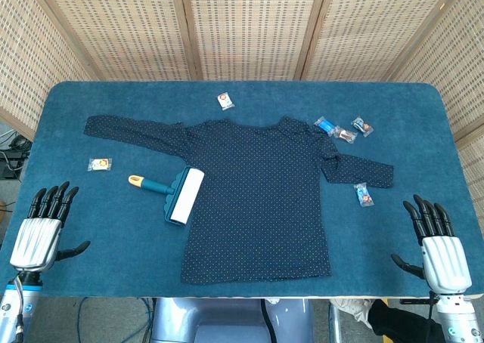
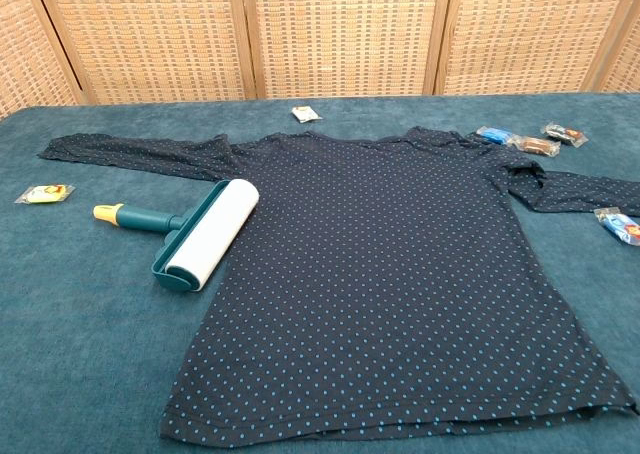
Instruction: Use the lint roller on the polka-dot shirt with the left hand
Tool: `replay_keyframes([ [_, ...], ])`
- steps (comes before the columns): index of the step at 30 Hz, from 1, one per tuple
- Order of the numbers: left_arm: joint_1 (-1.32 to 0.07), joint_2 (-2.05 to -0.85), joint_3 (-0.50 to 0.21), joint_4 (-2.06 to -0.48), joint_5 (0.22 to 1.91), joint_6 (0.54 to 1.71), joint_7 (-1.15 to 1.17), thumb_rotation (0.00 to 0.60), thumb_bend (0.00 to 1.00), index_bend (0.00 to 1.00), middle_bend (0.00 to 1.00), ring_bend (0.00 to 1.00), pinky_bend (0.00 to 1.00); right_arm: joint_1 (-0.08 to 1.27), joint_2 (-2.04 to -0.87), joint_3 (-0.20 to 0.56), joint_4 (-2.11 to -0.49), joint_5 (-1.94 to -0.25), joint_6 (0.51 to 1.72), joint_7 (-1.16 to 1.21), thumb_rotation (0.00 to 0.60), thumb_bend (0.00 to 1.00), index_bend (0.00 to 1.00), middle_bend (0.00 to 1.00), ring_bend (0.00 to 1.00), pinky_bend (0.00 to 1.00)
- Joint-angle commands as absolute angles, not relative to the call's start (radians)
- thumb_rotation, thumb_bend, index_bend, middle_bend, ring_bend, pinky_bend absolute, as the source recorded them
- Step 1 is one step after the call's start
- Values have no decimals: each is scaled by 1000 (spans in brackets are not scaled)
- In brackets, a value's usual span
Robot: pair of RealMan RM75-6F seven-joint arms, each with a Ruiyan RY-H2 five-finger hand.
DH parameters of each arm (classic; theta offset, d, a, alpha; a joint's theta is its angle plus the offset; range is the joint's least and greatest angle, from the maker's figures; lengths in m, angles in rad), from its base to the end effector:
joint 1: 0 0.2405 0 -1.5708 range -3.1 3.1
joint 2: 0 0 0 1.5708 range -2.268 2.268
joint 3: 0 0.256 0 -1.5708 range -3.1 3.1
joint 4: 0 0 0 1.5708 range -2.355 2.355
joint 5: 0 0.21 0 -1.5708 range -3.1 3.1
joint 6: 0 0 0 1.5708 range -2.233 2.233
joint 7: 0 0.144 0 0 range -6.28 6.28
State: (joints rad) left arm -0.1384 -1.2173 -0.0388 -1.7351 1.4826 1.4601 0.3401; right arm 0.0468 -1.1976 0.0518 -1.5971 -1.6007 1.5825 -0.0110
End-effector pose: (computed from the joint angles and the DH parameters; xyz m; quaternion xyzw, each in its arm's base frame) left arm -0.2694 0.1902 0.1150 -0.6376 -0.3485 -0.3561 0.5876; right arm -0.2948 -0.1685 0.1437 0.5855 -0.3643 0.4409 0.5746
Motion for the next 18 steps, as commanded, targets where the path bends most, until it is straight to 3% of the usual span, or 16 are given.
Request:
replay_keyframes([
  [1, -139, -1218, -38, -1737, 1481, 1457, 344, 600, 63, 0, 0, 0, 0, 47, -1197, 52, -1596, -1596, 1579, -7, 600, 125, 0, 0, 0, 0],
  [18, -144, -1223, -40, -1730, 1479, 1452, 344, 600, 63, 0, 0, 0, 0, 49, -1196, 53, -1602, -1596, 1575, -8, 600, 125, 0, 0, 0, 0],
])
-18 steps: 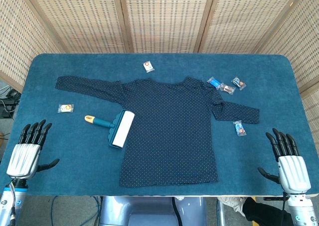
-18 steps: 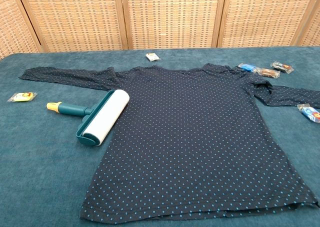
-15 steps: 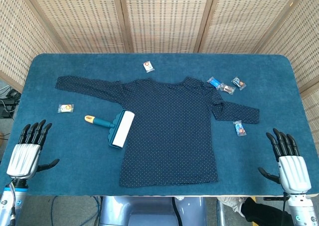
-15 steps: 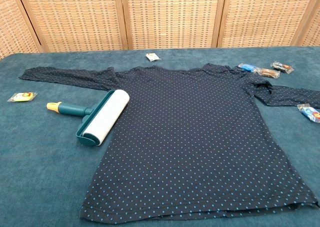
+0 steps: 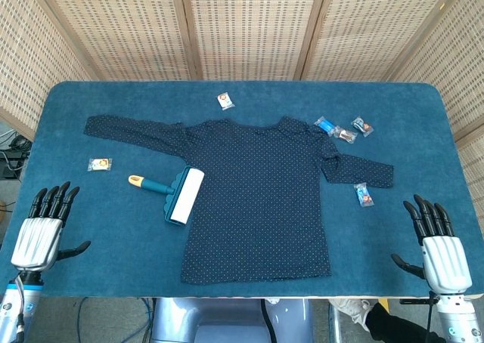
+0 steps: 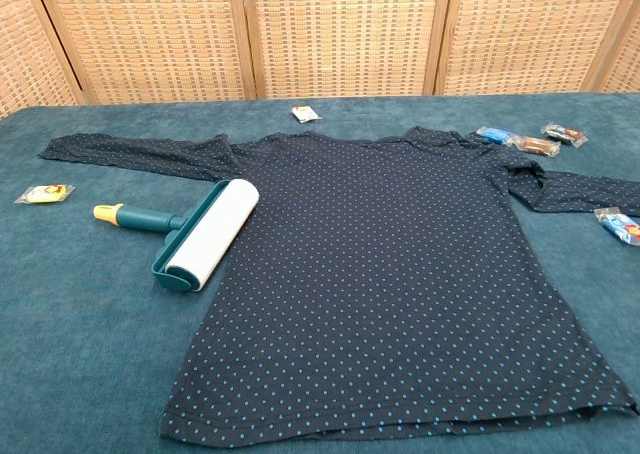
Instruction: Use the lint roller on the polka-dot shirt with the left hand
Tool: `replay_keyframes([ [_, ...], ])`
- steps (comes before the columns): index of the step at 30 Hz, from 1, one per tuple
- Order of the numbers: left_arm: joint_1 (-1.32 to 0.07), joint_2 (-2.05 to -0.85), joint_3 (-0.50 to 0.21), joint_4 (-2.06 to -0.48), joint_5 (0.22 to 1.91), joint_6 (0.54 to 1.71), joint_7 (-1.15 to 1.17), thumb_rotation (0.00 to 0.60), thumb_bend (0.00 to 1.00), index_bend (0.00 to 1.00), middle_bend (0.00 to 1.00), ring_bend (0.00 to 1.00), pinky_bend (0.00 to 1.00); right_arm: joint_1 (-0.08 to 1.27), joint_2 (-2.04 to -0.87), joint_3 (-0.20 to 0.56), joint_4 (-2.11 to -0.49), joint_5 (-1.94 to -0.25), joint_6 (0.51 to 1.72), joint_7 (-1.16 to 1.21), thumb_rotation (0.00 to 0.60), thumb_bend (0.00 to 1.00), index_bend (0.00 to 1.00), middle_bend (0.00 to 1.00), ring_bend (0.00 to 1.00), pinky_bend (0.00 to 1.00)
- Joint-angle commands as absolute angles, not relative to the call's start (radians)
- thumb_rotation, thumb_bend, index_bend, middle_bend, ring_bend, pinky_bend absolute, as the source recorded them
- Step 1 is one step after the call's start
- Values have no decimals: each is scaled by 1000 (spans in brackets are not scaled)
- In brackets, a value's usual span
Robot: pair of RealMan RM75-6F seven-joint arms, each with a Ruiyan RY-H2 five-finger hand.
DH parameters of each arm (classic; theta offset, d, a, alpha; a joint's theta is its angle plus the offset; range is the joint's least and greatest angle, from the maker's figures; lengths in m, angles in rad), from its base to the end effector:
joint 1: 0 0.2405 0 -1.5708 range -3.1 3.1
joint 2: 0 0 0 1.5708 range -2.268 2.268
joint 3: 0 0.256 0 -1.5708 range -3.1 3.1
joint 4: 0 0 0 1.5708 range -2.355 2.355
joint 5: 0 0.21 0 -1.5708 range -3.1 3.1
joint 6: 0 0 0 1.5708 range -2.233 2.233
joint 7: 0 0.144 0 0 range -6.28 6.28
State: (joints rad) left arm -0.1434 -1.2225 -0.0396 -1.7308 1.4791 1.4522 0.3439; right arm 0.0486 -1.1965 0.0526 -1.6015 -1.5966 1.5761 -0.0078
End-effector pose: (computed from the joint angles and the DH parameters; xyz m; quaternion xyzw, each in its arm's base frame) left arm -0.2694 0.1917 0.1128 -0.6400 -0.3486 -0.3542 0.5860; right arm -0.2945 -0.1693 0.1432 0.5847 -0.3681 0.4409 0.5729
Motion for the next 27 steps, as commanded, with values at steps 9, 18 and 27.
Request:
replay_keyframes([
  [9, -143, -1229, -38, -1727, 1485, 1457, 351, 600, 63, 0, 0, 0, 0, 48, -1194, 52, -1602, -1596, 1576, -2, 600, 125, 0, 0, 0, 0],
  [18, -141, -1229, -35, -1730, 1491, 1461, 357, 600, 63, 0, 0, 0, 0, 45, -1188, 47, -1608, -1609, 1584, -1, 600, 125, 0, 0, 0, 0],
  [27, -145, -1231, -37, -1730, 1487, 1453, 360, 600, 63, 0, 0, 0, 0, 47, -1191, 46, -1607, -1604, 1575, -6, 600, 125, 0, 0, 0, 0],
])
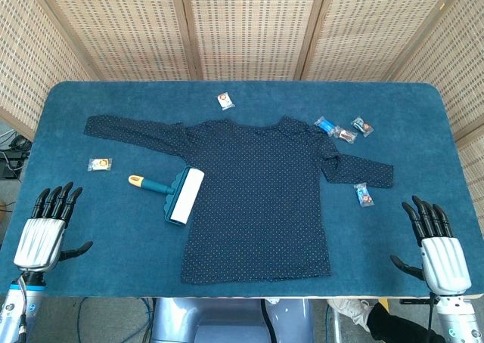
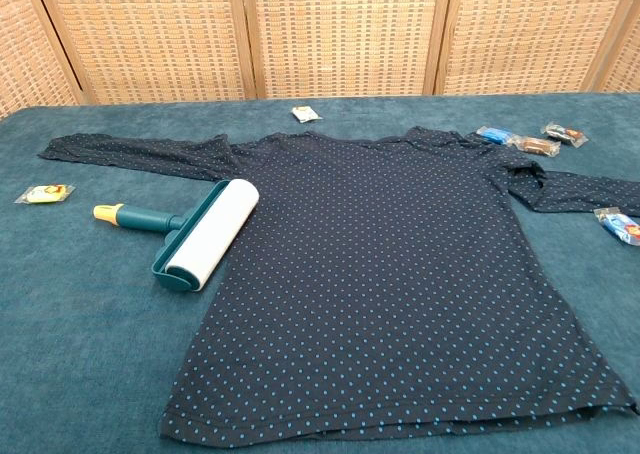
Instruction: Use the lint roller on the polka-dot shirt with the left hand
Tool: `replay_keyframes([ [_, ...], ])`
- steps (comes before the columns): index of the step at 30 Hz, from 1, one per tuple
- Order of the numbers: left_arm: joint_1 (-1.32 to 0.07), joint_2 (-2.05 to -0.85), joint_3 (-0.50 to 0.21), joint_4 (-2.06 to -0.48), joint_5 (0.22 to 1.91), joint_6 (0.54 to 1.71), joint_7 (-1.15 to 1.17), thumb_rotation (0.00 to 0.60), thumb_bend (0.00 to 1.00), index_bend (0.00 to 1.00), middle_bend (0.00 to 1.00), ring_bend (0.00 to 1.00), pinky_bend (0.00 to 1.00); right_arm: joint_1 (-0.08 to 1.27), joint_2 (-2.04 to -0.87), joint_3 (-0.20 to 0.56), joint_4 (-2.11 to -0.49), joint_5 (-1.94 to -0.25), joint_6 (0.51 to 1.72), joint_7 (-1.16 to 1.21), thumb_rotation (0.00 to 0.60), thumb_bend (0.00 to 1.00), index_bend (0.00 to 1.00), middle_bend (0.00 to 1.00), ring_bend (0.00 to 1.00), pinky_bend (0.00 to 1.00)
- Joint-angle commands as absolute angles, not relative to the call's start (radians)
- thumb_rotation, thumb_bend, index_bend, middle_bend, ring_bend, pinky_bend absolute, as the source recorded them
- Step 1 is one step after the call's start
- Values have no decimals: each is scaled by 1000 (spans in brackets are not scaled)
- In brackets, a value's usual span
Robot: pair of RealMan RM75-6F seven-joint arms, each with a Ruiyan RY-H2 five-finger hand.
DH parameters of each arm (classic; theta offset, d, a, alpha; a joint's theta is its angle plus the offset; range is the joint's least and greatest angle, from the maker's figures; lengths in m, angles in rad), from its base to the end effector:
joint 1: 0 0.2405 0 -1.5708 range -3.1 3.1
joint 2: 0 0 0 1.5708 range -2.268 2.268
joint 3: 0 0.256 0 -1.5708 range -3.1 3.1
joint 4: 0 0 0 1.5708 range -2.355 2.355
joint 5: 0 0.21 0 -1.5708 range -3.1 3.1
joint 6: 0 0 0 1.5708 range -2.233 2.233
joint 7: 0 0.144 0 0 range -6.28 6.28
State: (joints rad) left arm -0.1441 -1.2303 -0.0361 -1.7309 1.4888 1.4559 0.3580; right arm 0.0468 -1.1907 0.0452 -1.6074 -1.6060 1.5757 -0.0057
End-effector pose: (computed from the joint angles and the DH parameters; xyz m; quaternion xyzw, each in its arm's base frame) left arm -0.2670 0.1909 0.1102 -0.6436 -0.3434 -0.3547 0.5848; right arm -0.2935 -0.1671 0.1429 0.5883 -0.3695 0.4405 0.5686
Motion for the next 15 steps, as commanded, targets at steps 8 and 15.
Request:
replay_keyframes([
  [8, -171, -1231, -52, -1733, 1468, 1416, 373, 600, 63, 0, 0, 0, 0, 46, -1189, 53, -1603, -1588, 1574, 4, 600, 124, 0, 0, 0, 0],
  [15, -273, -1202, -124, -1731, 1363, 1280, 438, 600, 67, 0, 0, 0, 0, 51, -1194, 63, -1593, -1565, 1558, 3, 600, 124, 0, 0, 0, 0],
])
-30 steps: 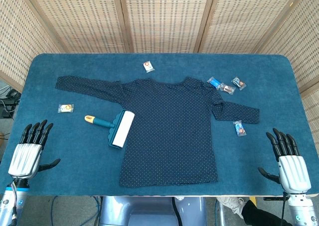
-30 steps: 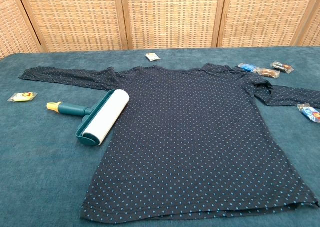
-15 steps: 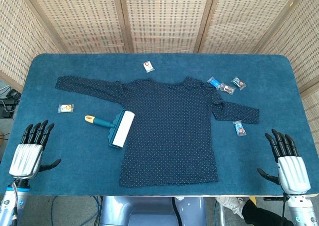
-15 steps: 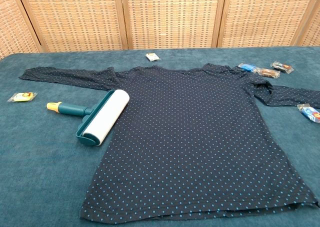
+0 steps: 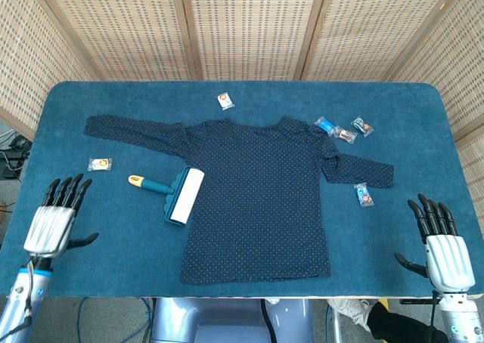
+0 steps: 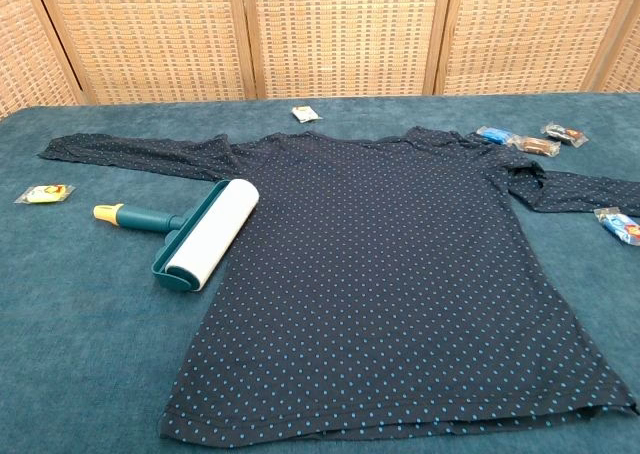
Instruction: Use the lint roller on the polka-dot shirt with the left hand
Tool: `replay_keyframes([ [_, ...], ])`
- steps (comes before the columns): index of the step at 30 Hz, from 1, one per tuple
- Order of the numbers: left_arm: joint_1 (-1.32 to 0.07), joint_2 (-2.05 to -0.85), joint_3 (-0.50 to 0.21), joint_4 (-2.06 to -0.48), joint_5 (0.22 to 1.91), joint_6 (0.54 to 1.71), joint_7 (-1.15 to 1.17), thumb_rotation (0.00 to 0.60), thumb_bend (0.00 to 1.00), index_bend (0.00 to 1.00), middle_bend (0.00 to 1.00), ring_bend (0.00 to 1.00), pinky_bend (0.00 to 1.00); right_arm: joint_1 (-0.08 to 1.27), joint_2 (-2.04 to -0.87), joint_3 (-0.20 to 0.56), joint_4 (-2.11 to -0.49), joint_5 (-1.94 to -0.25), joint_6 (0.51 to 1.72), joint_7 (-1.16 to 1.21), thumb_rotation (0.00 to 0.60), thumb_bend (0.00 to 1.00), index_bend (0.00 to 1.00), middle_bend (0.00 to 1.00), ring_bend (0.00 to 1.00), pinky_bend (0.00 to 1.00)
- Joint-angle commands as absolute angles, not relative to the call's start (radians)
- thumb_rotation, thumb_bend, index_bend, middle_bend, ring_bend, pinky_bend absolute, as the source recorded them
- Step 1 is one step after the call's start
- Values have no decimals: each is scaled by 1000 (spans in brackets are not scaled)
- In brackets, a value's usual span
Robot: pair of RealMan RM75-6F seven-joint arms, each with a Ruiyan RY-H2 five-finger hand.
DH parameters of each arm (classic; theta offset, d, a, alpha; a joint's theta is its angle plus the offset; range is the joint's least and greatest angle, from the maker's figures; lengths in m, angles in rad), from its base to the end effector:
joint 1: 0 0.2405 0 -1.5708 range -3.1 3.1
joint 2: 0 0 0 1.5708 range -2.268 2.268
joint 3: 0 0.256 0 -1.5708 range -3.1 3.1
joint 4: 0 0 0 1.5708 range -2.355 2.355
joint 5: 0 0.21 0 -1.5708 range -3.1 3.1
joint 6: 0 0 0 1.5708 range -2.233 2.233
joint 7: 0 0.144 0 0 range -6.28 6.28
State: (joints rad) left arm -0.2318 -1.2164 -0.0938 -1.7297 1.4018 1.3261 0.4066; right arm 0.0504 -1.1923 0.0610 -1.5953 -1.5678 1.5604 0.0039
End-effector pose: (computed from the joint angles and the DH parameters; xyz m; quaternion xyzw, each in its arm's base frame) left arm -0.2609 0.2261 0.1068 -0.6690 -0.3359 -0.3290 0.5756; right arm -0.2999 -0.1719 0.1454 0.5783 -0.3763 0.4343 0.5791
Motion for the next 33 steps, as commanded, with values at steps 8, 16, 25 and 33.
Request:
replay_keyframes([
  [8, -362, -1186, -165, -1729, 1298, 1178, 500, 600, 397, 0, 0, 0, 0, 57, -1203, 68, -1579, -1543, 1540, -4, 600, 125, 0, 0, 0, 0],
  [16, -484, -1219, -185, -1684, 1211, 1033, 564, 600, 938, 0, 0, 0, 0, 66, -1217, 81, -1548, -1508, 1515, -1, 600, 125, 0, 0, 0, 0],
  [25, -569, -1279, -180, -1597, 1141, 953, 591, 600, 1000, 0, 225, 243, 350, 67, -1224, 92, -1529, -1499, 1523, 9, 600, 124, 1, 0, 0, 0],
  [33, -628, -1311, -174, -1520, 1105, 907, 593, 600, 523, 0, 471, 441, 557, 66, -1236, 100, -1510, -1495, 1535, 12, 600, 125, 4, 0, 0, 0],
])
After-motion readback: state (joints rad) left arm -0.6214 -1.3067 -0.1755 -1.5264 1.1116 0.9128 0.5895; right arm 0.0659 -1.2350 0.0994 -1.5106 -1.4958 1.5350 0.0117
